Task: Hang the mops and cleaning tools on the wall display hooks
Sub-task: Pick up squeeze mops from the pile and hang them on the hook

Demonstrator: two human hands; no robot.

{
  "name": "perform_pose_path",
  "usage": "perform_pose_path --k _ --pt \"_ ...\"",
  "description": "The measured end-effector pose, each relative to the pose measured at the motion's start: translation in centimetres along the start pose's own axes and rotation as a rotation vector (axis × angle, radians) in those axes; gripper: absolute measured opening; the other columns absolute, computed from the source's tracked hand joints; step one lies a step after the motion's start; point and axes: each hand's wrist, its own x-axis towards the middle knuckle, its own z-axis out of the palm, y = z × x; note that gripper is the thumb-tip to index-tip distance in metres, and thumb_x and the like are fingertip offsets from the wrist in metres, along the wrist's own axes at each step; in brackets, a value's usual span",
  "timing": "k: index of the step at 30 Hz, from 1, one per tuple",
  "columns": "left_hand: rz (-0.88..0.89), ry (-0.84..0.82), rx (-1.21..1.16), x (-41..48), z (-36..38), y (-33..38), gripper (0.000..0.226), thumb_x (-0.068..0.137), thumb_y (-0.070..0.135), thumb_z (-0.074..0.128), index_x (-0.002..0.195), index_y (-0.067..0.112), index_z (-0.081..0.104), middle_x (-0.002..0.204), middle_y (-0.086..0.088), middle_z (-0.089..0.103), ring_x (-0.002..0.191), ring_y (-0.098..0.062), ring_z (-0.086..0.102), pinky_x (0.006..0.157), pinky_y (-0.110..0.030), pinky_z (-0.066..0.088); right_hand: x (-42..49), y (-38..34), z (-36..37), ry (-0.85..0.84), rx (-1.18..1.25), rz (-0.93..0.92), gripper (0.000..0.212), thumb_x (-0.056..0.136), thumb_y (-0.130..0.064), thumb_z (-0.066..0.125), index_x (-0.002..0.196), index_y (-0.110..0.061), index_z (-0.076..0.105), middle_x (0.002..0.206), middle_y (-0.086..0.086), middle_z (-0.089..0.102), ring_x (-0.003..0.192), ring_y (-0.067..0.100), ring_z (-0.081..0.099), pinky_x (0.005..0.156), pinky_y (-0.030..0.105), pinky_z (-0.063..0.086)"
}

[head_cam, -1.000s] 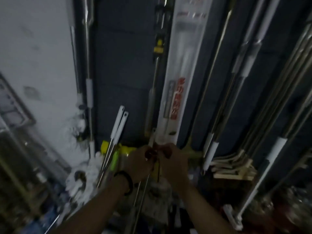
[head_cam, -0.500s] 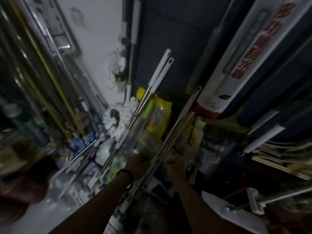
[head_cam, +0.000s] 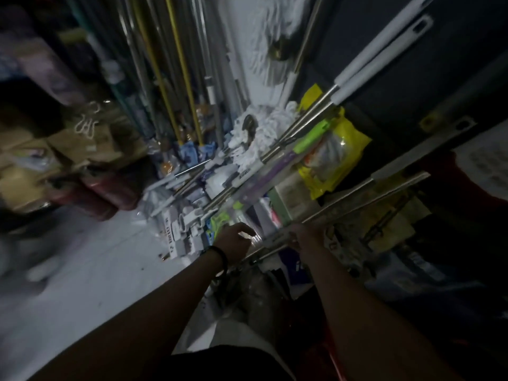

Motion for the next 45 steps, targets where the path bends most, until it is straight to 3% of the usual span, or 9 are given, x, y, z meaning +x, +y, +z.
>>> perform_pose_path --k 9,13,19,26,30,34,39,42,45 --pt "0.029 -0.022 0.192 -0.8 2.4 -0.3 0.025 0.096 0.013 0.061 0.107 0.027 0.078 0.107 -0.005 0.078 0.098 -0.022 0.072 0.084 -0.030 0.057 6.2 -0.4 0.4 -0.107 0.347 0.152 0.039 0.093 -0.021 0.076 0.126 -0.005 0.062 0.114 0.014 0.063 0.081 0.019 0.061 0.054 0.028 0.060" --pt "0.005 -0.006 0.202 -1.2 2.4 -1.7 0.021 0.097 0.018 0.062 0.107 0.027 0.078 0.109 -0.006 0.078 0.100 -0.023 0.073 0.093 -0.040 0.059 6.4 -0.5 1.3 -0.102 0.437 0.193 0.037 0.088 -0.019 0.083 0.116 -0.003 0.065 0.114 0.015 0.064 0.103 0.028 0.067 0.063 0.036 0.064" --pt "-0.088 0.011 0.189 -2.0 2.7 -4.6 0.022 0.100 0.024 0.058 0.113 0.024 0.076 0.120 -0.007 0.074 0.112 -0.025 0.068 0.100 -0.040 0.055 8.4 -0.1 2.0 -0.126 0.341 0.213 0.054 0.090 -0.019 0.081 0.136 -0.006 0.056 0.120 0.022 0.062 0.101 0.031 0.070 0.065 0.042 0.067" --pt "-0.166 0.054 0.111 -2.7 3.5 -7.0 0.021 0.101 0.030 0.062 0.114 0.021 0.075 0.122 -0.007 0.073 0.114 -0.025 0.066 0.090 -0.028 0.047 8.2 1.8 2.6 -0.239 0.040 0.166 0.002 0.104 -0.015 0.061 0.103 -0.015 0.060 0.124 0.014 0.057 0.089 0.014 0.061 0.067 0.023 0.060" --pt "-0.203 0.022 0.111 -3.4 3.2 -7.5 0.025 0.102 0.033 0.059 0.117 0.021 0.075 0.123 -0.009 0.073 0.117 -0.027 0.065 0.099 -0.034 0.052 6.6 4.6 4.3 -0.212 -0.089 0.104 0.042 0.089 -0.036 0.081 0.119 -0.010 0.068 0.127 0.017 0.069 0.096 0.020 0.066 0.070 0.031 0.059" --pt "-0.208 -0.042 0.095 -4.3 2.3 -8.4 0.027 0.102 0.033 0.061 0.120 0.020 0.075 0.126 -0.009 0.073 0.119 -0.028 0.065 0.100 -0.034 0.051 4.1 6.9 6.3 -0.257 -0.091 0.101 0.038 0.089 -0.030 0.083 0.120 -0.014 0.068 0.128 0.013 0.067 0.116 0.030 0.067 0.068 0.038 0.062" --pt "-0.219 -0.116 0.052 -5.8 0.3 -10.4 0.030 0.103 0.029 0.059 0.114 0.008 0.076 0.115 -0.016 0.077 0.106 -0.033 0.072 0.094 -0.034 0.056 1.0 11.1 9.0 -0.165 -0.091 0.092 0.035 0.093 -0.031 0.080 0.117 -0.010 0.064 0.124 0.016 0.071 0.082 0.020 0.068 0.064 0.036 0.064" --pt "-0.209 -0.171 0.096 -6.9 -0.6 -12.7 0.035 0.104 0.031 0.056 0.116 0.003 0.074 0.115 -0.019 0.076 0.094 -0.030 0.070 0.093 -0.039 0.057 -1.0 12.4 10.2 -0.115 -0.054 0.102 0.043 0.093 -0.037 0.079 0.119 -0.005 0.067 0.096 0.013 0.072 0.072 0.022 0.066 0.093 0.056 0.060" --pt "-0.247 -0.183 0.076 -7.7 -1.2 -15.2 0.034 0.103 0.032 0.058 0.119 0.007 0.074 0.119 -0.016 0.075 0.104 -0.034 0.071 0.093 -0.041 0.058 -3.5 11.8 11.0 -0.118 -0.031 0.077 0.039 0.097 -0.032 0.076 0.121 -0.003 0.066 0.113 0.029 0.071 0.107 0.051 0.070 0.107 0.066 0.051"
